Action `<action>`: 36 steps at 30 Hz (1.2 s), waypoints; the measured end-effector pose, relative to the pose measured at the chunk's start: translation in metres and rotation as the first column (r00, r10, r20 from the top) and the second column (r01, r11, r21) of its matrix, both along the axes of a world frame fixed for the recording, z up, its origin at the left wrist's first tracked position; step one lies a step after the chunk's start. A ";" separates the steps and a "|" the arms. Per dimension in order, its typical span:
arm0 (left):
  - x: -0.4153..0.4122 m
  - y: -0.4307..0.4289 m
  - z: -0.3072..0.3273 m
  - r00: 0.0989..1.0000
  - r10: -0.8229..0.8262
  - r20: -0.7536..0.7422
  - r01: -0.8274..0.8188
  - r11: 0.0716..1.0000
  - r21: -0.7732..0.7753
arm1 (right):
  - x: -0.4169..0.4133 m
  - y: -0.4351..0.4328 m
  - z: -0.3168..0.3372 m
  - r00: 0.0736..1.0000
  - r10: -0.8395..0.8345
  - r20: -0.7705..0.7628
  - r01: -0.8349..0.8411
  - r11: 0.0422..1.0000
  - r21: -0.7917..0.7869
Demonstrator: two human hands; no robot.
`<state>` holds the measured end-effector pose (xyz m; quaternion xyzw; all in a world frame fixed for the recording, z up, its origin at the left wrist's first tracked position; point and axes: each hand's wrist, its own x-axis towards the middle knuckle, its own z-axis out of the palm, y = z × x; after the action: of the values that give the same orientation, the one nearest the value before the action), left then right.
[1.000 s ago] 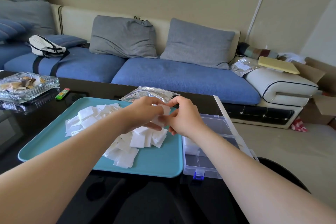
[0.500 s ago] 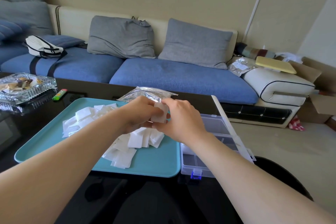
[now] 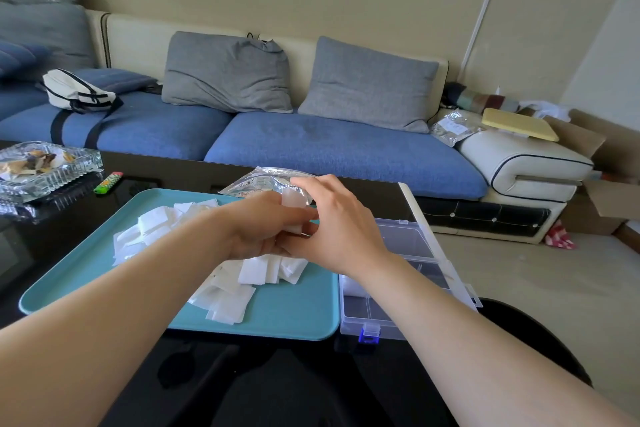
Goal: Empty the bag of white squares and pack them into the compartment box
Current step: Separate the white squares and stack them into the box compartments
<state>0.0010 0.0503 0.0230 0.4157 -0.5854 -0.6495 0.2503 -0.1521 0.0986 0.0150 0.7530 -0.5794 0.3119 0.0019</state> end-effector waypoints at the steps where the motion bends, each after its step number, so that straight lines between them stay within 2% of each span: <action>1: -0.001 0.000 -0.001 1.000 0.001 0.012 -0.001 1.000 -0.011 | 0.000 0.000 0.000 1.000 -0.012 -0.018 0.012 1.000 0.000; 7: -0.003 0.001 -0.002 0.997 0.049 0.051 -0.045 0.997 -0.067 | -0.002 -0.003 0.000 0.991 -0.101 -0.086 0.097 0.994 -0.052; 11: -0.003 0.001 -0.004 0.992 0.042 0.116 -0.030 0.994 -0.106 | -0.002 -0.001 0.002 0.999 0.015 -0.051 -0.017 0.999 -0.036; 19: -0.007 0.005 -0.001 0.995 0.012 0.103 0.001 0.992 -0.129 | -0.002 0.001 0.001 1.000 0.021 -0.002 -0.021 1.000 -0.011; 25: -0.004 0.005 -0.002 0.991 0.012 0.135 0.009 0.989 -0.149 | -0.003 -0.005 -0.006 0.985 0.157 0.069 -0.161 0.985 0.059; 29: 0.002 -0.001 -0.003 0.942 0.110 0.317 -0.018 0.960 -0.278 | -0.002 -0.005 -0.007 0.985 0.106 0.135 -0.121 0.987 0.106; 31: 0.006 -0.004 -0.004 0.892 0.220 0.394 -0.074 0.932 -0.354 | 0.001 -0.007 -0.012 0.995 0.042 0.085 -0.058 0.978 0.198; 33: 0.009 -0.008 -0.002 0.859 0.321 0.399 -0.152 0.904 -0.399 | 0.004 -0.009 -0.019 1.000 -0.001 -0.030 0.009 0.962 0.272; 36: 0.015 -0.011 -0.001 0.817 0.395 0.420 -0.192 0.874 -0.447 | 0.013 -0.007 -0.027 0.988 0.022 -0.153 0.029 0.947 0.319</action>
<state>0.0157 0.0389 0.0217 0.5986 -0.6725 -0.3445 0.2659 -0.1393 0.0920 -0.0116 0.7642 -0.6217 0.1545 -0.0749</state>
